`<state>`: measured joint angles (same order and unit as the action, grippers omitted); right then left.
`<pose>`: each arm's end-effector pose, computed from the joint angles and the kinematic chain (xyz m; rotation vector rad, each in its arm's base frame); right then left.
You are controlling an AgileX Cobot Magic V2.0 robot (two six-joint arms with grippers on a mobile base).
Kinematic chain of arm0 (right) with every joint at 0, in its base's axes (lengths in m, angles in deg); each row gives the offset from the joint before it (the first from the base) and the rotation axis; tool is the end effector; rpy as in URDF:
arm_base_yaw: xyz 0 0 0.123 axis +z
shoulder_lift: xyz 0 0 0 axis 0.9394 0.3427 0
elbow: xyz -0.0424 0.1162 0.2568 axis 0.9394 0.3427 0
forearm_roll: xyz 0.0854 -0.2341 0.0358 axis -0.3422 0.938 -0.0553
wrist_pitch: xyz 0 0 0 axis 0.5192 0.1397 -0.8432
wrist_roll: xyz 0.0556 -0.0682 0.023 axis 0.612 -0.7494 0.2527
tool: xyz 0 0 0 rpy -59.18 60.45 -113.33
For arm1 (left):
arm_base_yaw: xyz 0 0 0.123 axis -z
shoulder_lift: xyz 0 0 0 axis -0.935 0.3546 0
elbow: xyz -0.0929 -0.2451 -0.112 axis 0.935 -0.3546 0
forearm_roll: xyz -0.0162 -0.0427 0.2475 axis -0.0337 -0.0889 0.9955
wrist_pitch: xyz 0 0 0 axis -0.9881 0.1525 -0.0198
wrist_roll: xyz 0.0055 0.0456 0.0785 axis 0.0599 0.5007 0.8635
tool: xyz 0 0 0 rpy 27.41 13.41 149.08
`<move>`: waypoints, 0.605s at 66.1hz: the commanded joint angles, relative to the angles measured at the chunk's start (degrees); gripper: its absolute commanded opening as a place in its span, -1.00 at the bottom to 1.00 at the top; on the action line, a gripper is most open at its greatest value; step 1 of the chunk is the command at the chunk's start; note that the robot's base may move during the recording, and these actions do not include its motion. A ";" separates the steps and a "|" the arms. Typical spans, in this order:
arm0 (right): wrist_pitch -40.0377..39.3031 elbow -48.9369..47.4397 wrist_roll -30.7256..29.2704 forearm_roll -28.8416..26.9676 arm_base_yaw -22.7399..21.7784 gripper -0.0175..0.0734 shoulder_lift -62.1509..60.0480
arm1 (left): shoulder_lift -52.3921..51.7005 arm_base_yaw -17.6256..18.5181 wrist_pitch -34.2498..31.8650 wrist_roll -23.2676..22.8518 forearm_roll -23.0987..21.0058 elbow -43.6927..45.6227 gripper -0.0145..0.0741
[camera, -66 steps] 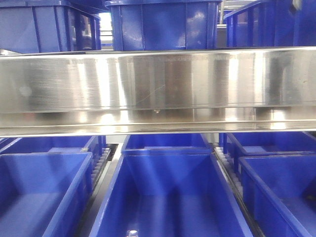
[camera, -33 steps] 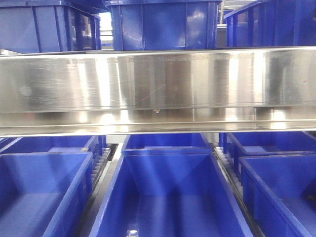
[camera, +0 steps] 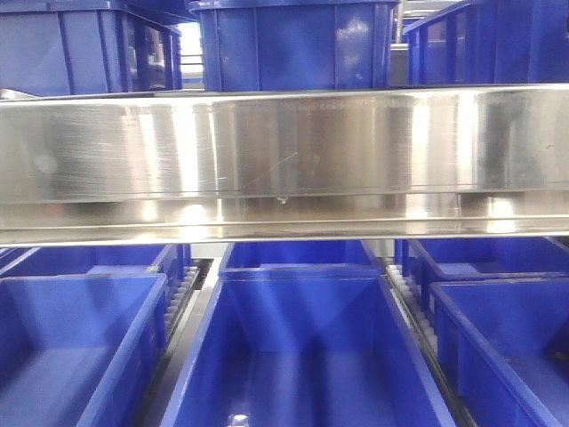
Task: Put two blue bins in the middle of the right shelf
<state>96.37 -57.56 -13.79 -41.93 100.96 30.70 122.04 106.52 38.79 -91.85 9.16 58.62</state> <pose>0.2646 0.1313 0.4909 -0.1606 2.2972 0.1182 0.2650 -0.1621 0.4999 0.1362 2.2371 -0.1418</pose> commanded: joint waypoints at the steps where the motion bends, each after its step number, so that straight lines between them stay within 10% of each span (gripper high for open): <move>1: -8.45 -1.00 -0.35 -0.36 0.51 -0.98 -1.05 | -1.01 0.70 -4.43 -0.65 -1.32 0.94 -0.92; 40: -12.81 -1.00 -0.35 -2.53 0.51 -0.98 -1.05 | -1.01 0.70 -4.43 -0.65 -1.32 0.94 -0.92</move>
<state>89.76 -57.56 -13.79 -41.33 100.96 30.70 122.04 106.52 38.68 -92.40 10.38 58.62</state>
